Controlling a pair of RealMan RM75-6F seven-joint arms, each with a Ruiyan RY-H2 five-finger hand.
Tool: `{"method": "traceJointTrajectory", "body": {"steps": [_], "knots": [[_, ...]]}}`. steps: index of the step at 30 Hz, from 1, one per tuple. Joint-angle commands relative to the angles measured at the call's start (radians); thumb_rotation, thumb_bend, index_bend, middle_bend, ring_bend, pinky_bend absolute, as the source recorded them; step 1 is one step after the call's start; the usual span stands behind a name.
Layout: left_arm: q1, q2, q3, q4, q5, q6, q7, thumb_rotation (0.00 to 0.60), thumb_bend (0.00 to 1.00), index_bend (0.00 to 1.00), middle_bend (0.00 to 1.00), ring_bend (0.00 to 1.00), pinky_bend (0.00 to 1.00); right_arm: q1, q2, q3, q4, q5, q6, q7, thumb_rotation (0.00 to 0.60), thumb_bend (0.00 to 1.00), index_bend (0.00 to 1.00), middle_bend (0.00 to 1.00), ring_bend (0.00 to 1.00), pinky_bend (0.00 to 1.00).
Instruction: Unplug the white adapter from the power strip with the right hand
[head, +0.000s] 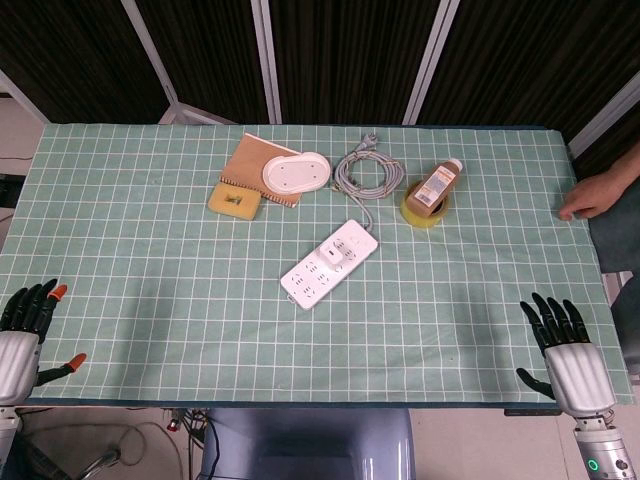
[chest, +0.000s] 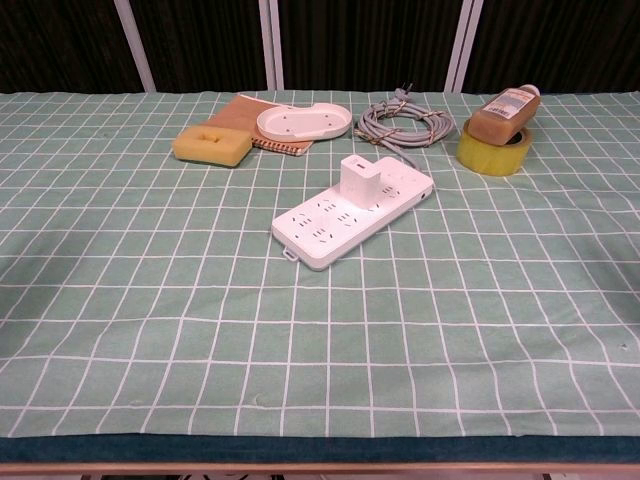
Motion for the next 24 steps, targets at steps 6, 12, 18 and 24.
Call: {"method": "traceJointTrajectory", "body": {"steps": [6,12,18,24], "knots": [[-0.002,0.002,-0.006,0.0,-0.008,-0.003,-0.005,0.6,0.0,0.0,0.0,0.0,0.01,0.003,-0.006,0.001,0.008,0.003,-0.008,-0.009,0.6,0.13,0.0,0.0,0.0,0.0],[-0.007,-0.003,0.005,-0.001,0.011,-0.008,0.014,0.6,0.03,0.0,0.0,0.0,0.01,0.002,-0.01,-0.003,0.005,-0.007,-0.003,-0.016,0.6,0.13,0.0,0.0,0.0,0.0],[-0.035,-0.006,0.009,-0.027,0.039,-0.038,0.049,0.6,0.18,0.0,0.0,0.0,0.01,0.002,-0.005,0.001,-0.004,-0.003,0.0,-0.006,0.6,0.13,0.0,0.0,0.0,0.0],[-0.143,0.017,-0.018,-0.13,0.095,-0.148,0.166,0.6,0.3,0.0,0.0,0.0,0.03,0.014,0.002,0.011,-0.024,0.011,-0.022,-0.003,0.6,0.13,0.0,0.0,0.0,0.0]]}}
